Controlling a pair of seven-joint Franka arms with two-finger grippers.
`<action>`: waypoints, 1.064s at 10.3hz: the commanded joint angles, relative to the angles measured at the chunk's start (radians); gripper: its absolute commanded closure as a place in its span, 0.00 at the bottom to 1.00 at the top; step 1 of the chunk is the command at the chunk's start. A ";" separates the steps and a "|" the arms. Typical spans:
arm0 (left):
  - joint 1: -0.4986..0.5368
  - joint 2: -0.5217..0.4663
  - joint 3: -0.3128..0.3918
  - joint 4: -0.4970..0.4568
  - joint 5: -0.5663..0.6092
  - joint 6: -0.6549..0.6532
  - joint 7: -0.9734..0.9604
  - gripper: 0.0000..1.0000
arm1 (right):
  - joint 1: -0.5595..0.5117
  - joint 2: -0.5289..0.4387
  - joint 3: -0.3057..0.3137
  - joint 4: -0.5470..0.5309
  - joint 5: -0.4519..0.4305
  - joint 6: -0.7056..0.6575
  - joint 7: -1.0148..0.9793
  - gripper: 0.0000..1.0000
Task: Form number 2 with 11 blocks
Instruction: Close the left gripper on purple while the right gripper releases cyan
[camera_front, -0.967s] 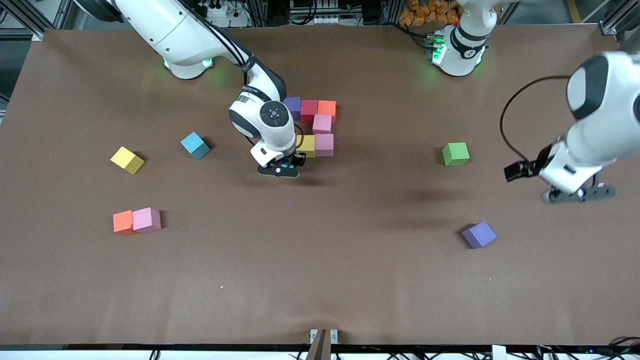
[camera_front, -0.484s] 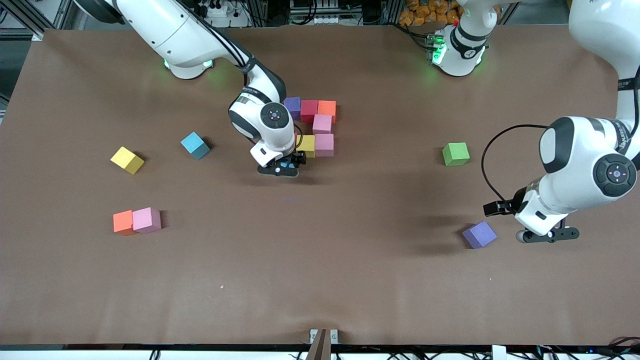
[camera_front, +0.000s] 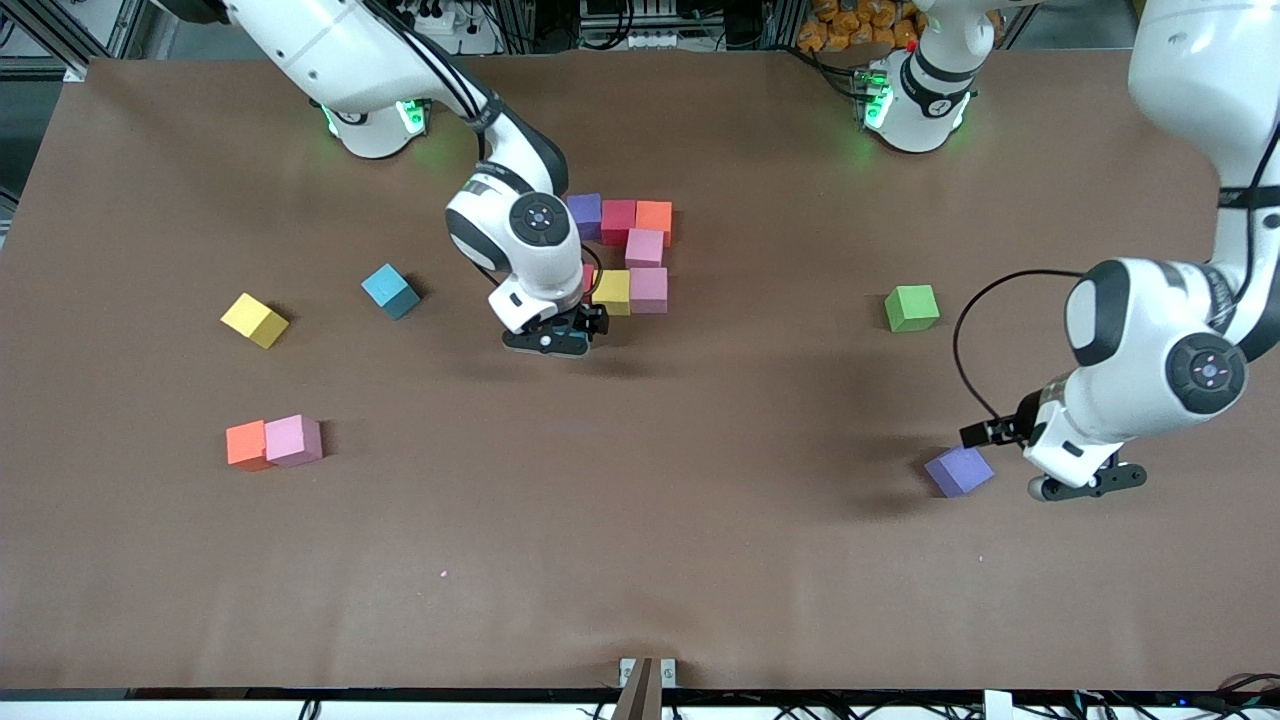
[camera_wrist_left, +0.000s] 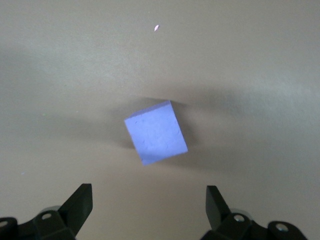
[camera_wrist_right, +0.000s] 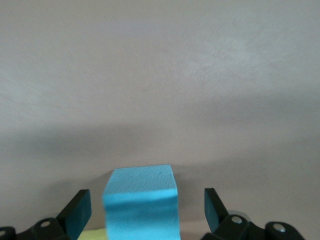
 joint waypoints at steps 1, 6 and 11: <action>-0.015 0.048 0.004 0.019 0.037 0.053 -0.129 0.00 | -0.140 -0.096 0.086 -0.013 0.120 -0.098 -0.181 0.00; -0.022 0.153 0.001 0.038 0.183 0.132 -0.336 0.00 | -0.417 -0.106 0.125 -0.010 0.039 -0.202 -0.735 0.00; -0.018 0.206 0.002 0.048 0.183 0.152 -0.336 0.00 | -0.630 -0.077 0.114 -0.008 -0.138 -0.132 -1.512 0.00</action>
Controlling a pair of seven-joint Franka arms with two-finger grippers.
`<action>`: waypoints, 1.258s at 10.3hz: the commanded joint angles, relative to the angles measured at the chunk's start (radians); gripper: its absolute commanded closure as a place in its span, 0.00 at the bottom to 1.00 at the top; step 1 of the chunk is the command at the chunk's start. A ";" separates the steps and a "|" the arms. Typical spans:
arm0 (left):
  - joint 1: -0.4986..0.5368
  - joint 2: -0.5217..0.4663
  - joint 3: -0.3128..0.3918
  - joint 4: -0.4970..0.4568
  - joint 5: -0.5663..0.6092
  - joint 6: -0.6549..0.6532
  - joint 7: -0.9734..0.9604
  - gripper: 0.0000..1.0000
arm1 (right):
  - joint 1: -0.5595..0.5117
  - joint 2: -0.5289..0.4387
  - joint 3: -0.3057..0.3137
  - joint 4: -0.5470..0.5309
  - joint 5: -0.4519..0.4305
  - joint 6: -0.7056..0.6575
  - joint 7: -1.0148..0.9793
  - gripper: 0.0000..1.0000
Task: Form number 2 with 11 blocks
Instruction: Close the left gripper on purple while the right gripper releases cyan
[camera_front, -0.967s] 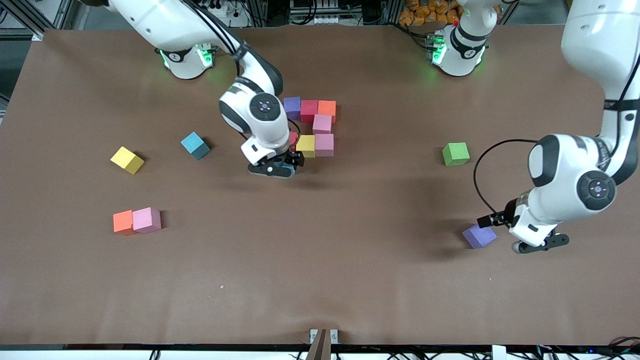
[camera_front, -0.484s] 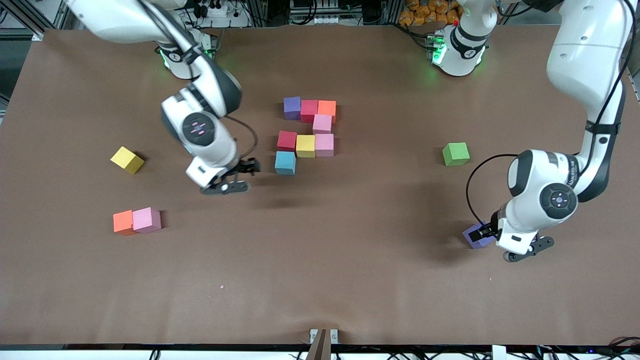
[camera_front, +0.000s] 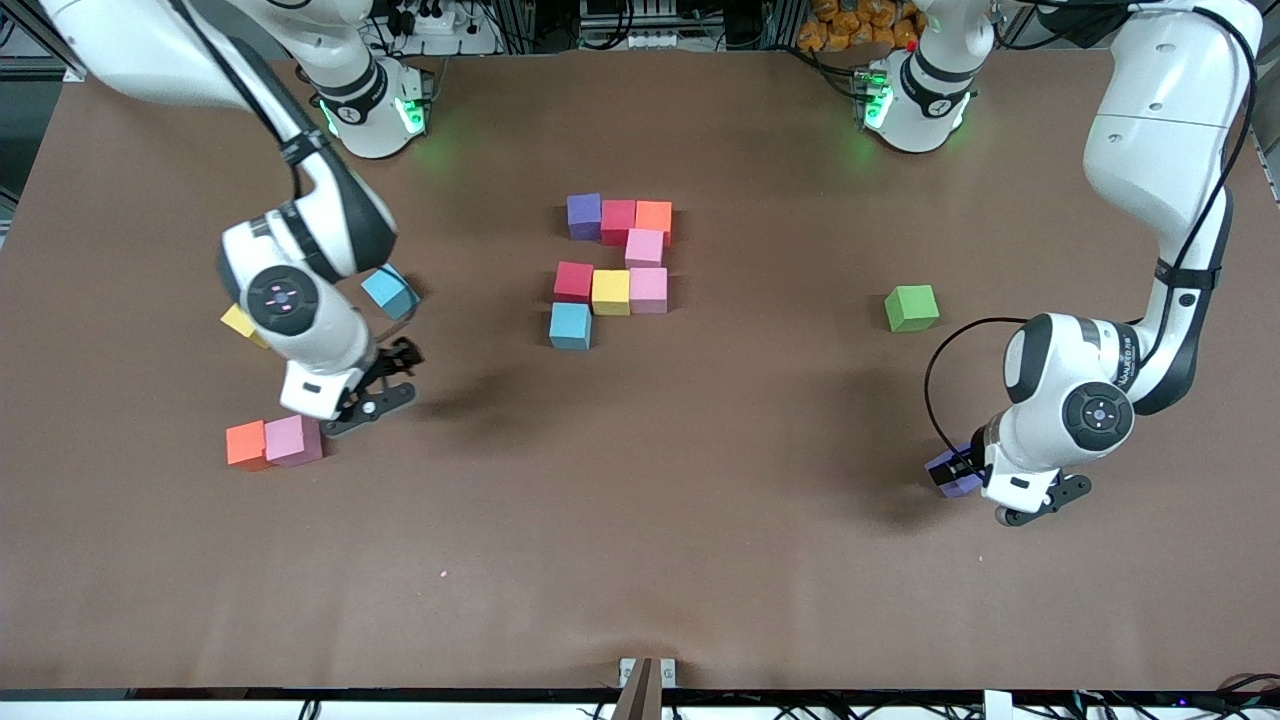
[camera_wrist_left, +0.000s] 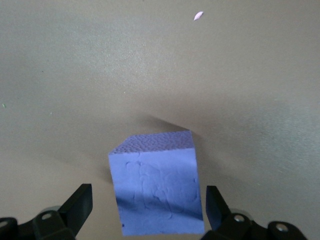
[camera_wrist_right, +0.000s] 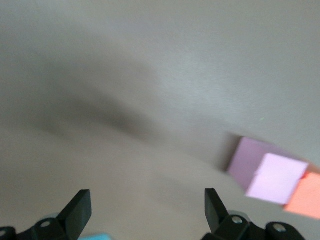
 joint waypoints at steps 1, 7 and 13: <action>0.000 0.032 0.001 0.027 0.031 0.020 -0.019 0.00 | -0.089 0.030 0.001 -0.014 -0.042 0.124 -0.481 0.00; 0.003 0.055 0.001 0.049 0.031 0.021 -0.014 0.00 | -0.092 0.064 -0.131 -0.004 -0.040 0.198 -1.148 0.00; 0.003 0.051 0.001 0.047 0.034 0.020 -0.011 0.00 | -0.092 0.141 -0.195 0.012 -0.033 0.330 -1.338 0.00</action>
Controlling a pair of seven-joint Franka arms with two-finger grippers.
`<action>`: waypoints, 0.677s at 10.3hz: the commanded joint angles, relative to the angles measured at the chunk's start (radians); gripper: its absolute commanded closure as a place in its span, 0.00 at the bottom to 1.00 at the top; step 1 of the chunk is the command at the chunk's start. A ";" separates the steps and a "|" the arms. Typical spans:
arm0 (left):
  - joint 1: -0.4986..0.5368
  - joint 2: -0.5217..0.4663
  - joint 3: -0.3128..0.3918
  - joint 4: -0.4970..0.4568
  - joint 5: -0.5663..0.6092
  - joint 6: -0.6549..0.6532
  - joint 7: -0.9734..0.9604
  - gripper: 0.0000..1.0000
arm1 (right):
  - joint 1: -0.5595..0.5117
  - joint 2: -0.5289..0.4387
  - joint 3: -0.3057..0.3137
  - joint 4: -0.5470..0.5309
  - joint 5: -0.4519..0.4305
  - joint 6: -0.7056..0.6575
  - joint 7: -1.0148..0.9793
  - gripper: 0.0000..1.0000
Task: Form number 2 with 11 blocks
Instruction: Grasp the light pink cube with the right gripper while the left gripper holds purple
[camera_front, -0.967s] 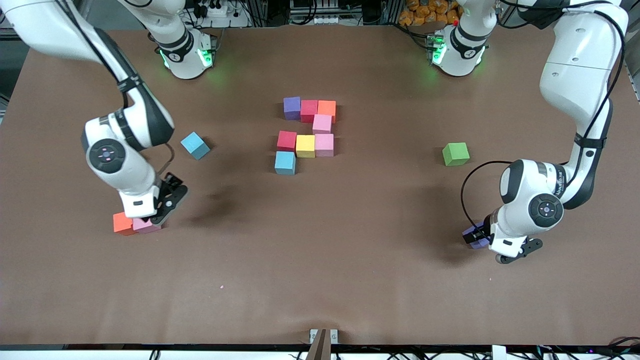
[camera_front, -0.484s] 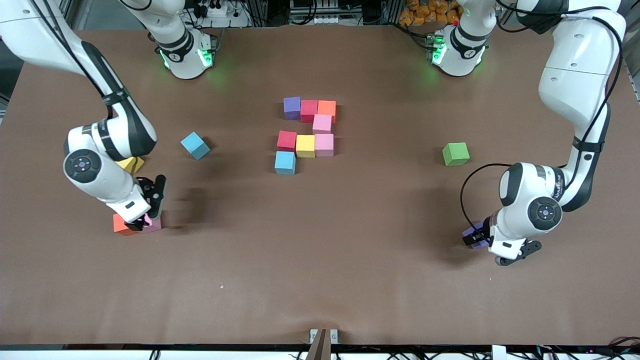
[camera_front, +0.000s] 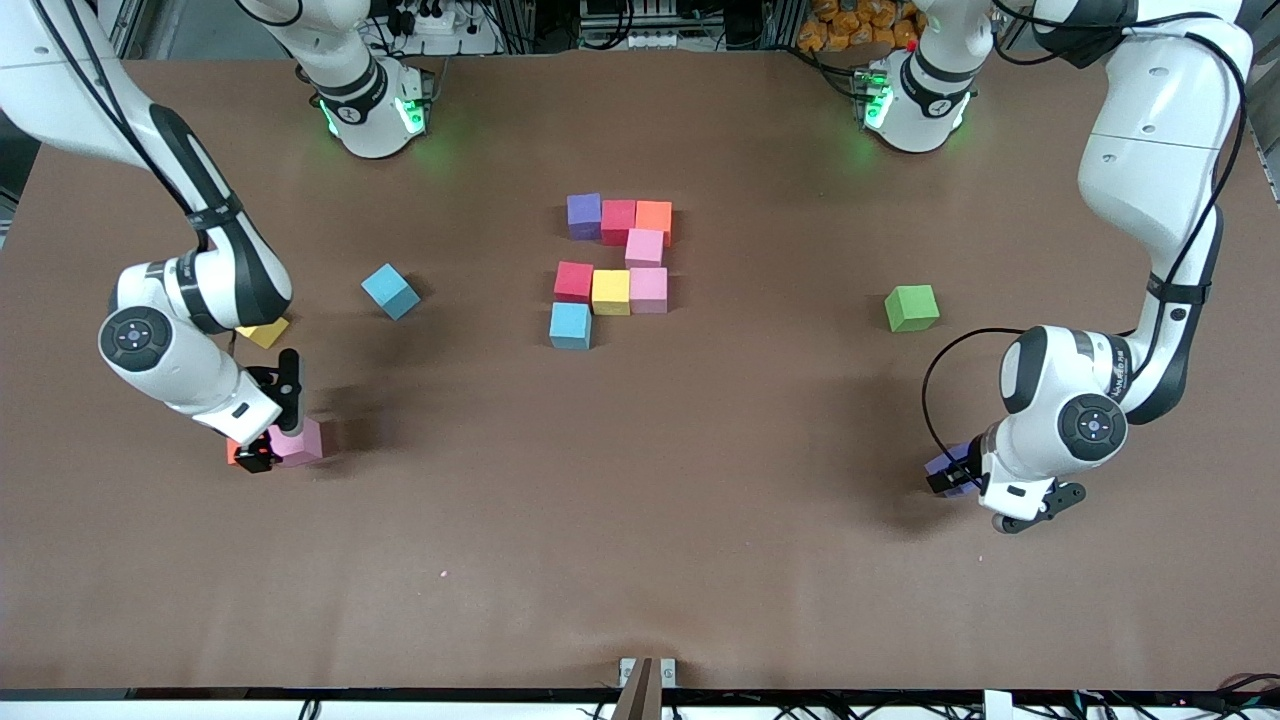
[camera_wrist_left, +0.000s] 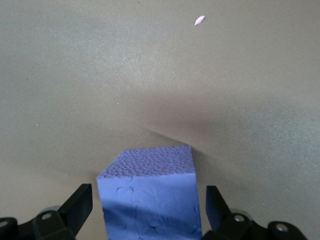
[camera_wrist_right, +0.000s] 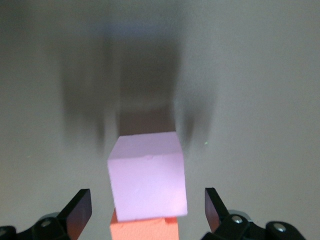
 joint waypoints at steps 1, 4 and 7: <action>0.002 0.005 -0.003 0.011 0.032 0.001 -0.011 0.00 | -0.002 0.039 0.005 0.034 -0.001 0.016 -0.027 0.00; 0.003 0.002 -0.003 0.011 0.033 0.001 -0.009 0.65 | -0.002 0.091 -0.028 0.051 0.002 0.039 -0.024 0.00; 0.005 -0.003 -0.003 0.012 0.033 0.001 -0.009 0.65 | 0.002 0.096 -0.028 0.055 0.004 0.044 -0.011 0.68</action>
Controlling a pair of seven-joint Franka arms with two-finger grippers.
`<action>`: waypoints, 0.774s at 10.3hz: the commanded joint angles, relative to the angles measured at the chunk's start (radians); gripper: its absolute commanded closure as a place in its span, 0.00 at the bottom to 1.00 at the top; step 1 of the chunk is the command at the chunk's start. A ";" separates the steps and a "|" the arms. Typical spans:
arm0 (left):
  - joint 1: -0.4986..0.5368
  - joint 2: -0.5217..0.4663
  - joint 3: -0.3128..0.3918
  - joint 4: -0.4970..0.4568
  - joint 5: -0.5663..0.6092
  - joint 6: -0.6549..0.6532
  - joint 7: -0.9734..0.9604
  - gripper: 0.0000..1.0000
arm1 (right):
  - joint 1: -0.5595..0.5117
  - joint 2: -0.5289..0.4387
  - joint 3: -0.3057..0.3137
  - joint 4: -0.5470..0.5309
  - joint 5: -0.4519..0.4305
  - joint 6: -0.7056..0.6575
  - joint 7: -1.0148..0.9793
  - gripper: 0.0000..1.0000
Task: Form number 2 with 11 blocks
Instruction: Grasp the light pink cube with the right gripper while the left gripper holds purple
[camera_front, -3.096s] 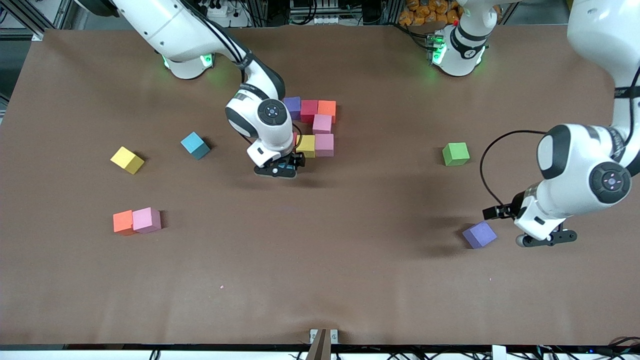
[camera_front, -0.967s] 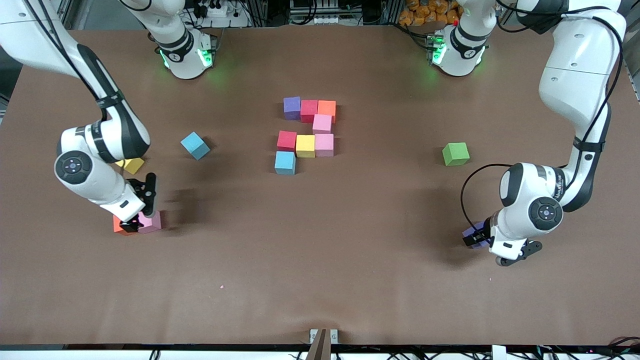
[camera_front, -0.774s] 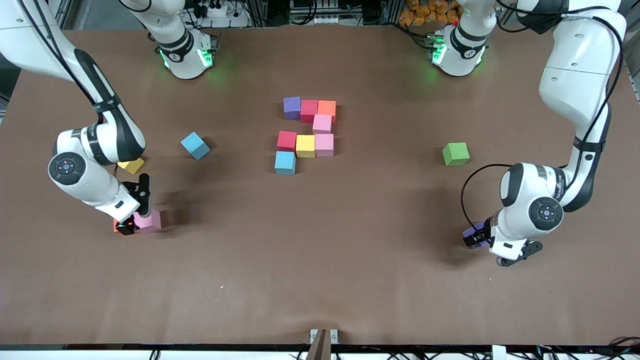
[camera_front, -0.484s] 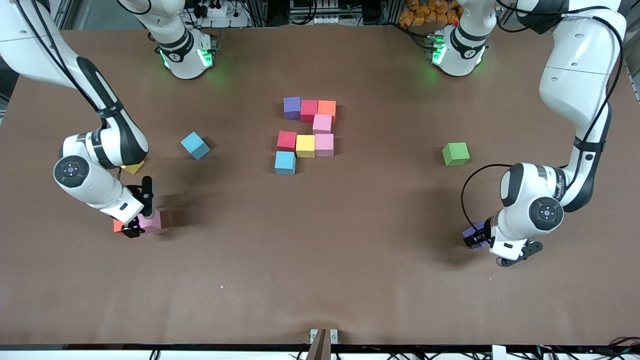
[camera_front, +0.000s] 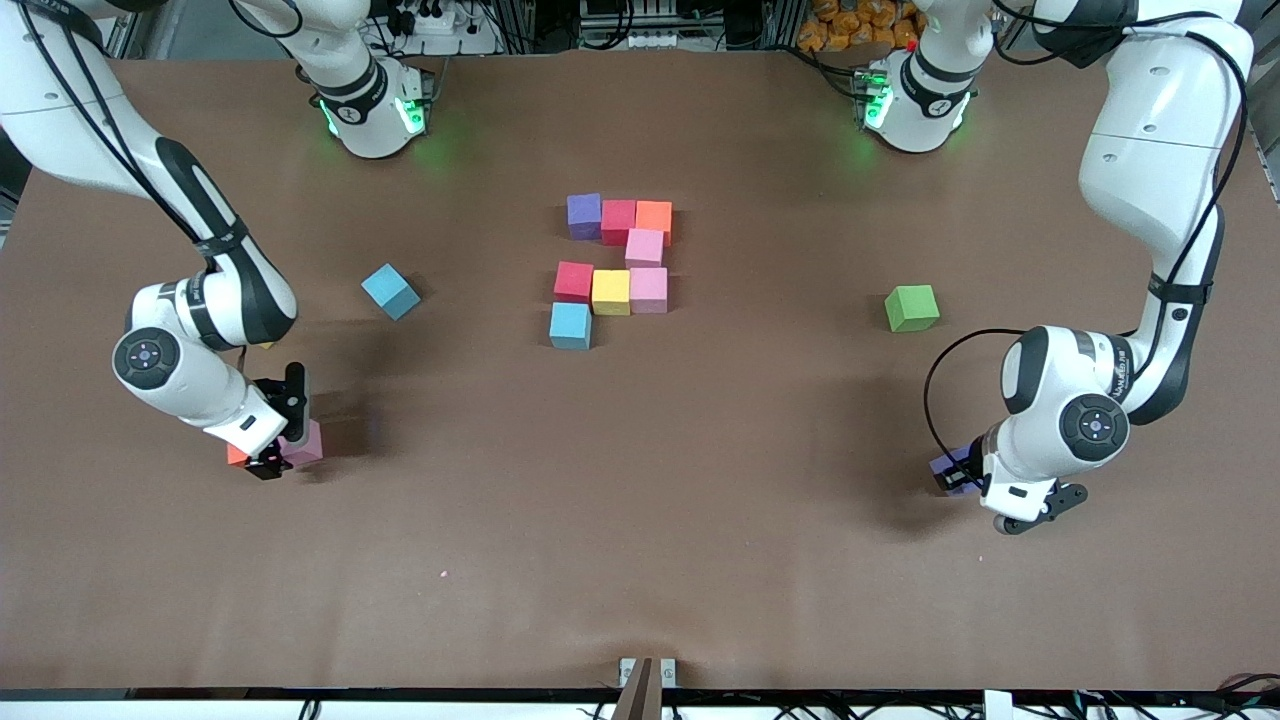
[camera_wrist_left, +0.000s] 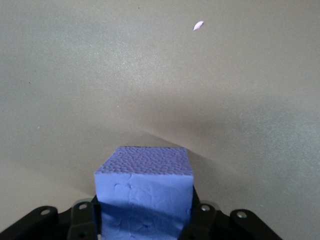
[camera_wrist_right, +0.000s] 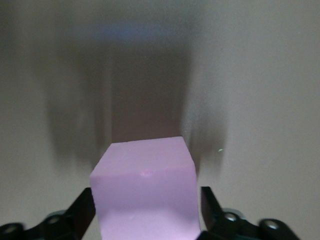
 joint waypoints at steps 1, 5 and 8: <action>0.006 -0.012 -0.003 0.004 0.034 0.001 -0.011 0.65 | 0.001 0.002 0.003 0.021 0.003 0.002 0.001 0.83; 0.028 -0.050 -0.003 0.004 0.035 -0.021 -0.011 0.65 | 0.050 -0.079 0.016 0.020 0.084 -0.012 0.070 0.98; 0.028 -0.052 -0.003 0.003 0.035 -0.021 -0.012 0.65 | 0.179 -0.091 0.016 0.018 0.166 -0.012 0.267 0.97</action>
